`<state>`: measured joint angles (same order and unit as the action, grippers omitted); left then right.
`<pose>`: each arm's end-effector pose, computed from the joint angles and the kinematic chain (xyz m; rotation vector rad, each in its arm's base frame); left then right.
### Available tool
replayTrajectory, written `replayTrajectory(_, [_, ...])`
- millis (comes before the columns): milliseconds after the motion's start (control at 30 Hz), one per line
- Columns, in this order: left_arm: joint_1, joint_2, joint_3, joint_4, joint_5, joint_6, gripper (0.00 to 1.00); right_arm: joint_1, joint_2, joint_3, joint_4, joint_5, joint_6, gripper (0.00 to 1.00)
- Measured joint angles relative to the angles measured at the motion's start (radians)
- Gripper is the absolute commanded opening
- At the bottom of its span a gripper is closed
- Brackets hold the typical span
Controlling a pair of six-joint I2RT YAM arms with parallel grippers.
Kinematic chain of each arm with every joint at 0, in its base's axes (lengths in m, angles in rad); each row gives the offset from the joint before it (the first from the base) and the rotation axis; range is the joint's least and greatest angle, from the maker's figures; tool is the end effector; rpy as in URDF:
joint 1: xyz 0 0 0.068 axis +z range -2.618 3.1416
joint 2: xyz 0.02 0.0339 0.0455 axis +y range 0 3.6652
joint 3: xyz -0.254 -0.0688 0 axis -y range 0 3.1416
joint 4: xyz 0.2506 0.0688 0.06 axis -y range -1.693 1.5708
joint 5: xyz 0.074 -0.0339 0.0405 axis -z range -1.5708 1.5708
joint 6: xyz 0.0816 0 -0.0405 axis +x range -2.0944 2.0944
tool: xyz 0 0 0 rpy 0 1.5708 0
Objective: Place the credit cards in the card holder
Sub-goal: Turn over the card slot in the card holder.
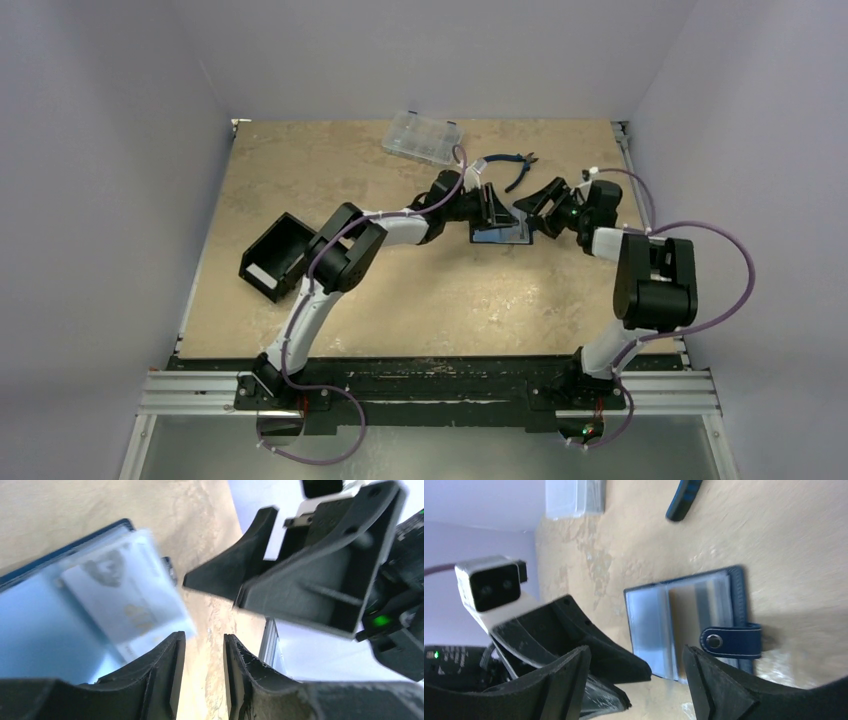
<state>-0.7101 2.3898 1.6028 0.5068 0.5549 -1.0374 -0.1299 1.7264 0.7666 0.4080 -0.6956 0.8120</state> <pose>0.3987 -0.3994 0.1122 0.1042 2.1900 -1.6294 0.3723 0.0041 0.1220 0.5858 2.1075 1.1331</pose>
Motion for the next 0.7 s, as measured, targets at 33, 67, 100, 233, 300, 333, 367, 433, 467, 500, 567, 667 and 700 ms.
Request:
replayTrajectory(33, [-0.007, 0.006, 0.014, 0.001, 0.001, 0.0, 0.38, -0.013, -0.023, 0.019, -0.044, 0.027, -0.028, 0.77])
replayTrajectory(67, [-0.013, 0.014, 0.027, 0.003, 0.002, -0.001, 0.38, -0.024, -0.042, 0.034, -0.079, 0.05, -0.05, 0.77])
replayTrajectory(100, [-0.02, 0.027, 0.047, 0.005, 0.005, -0.002, 0.38, -0.038, -0.069, 0.053, -0.122, 0.084, -0.079, 0.77])
replayTrajectory(233, [-0.041, 0.088, 0.108, 0.008, 0.025, -0.02, 0.38, -0.074, -0.184, 0.084, -0.238, 0.223, -0.183, 0.77])
replayTrajectory(300, [-0.043, 0.103, 0.113, -0.005, 0.041, -0.022, 0.39, -0.07, -0.212, 0.091, -0.273, 0.255, -0.221, 0.76])
replayTrajectory(333, [-0.041, 0.103, 0.113, -0.019, 0.049, -0.021, 0.39, -0.06, -0.216, 0.097, -0.292, 0.266, -0.242, 0.75])
replayTrajectory(367, [-0.038, 0.101, 0.11, -0.025, 0.056, -0.018, 0.4, -0.047, -0.214, 0.105, -0.311, 0.276, -0.264, 0.74])
replayTrajectory(433, [-0.027, 0.068, 0.083, -0.053, 0.064, 0.0, 0.45, -0.011, -0.206, 0.114, -0.344, 0.296, -0.296, 0.73])
replayTrajectory(467, [-0.016, 0.032, 0.053, -0.085, 0.069, 0.014, 0.5, 0.013, -0.201, 0.114, -0.357, 0.309, -0.311, 0.72])
replayTrajectory(500, [-0.003, -0.017, 0.022, -0.127, 0.073, 0.039, 0.54, 0.04, -0.199, 0.114, -0.372, 0.324, -0.326, 0.72])
replayTrajectory(567, [0.029, -0.141, -0.041, -0.226, 0.078, 0.108, 0.57, 0.098, -0.196, 0.114, -0.398, 0.364, -0.354, 0.73])
replayTrajectory(667, [0.097, -0.389, -0.131, -0.405, 0.076, 0.238, 0.66, 0.196, -0.196, 0.114, -0.429, 0.43, -0.406, 0.73])
replayTrajectory(700, [0.127, -0.489, -0.156, -0.479, 0.069, 0.29, 0.67, 0.229, -0.197, 0.114, -0.438, 0.455, -0.422, 0.73])
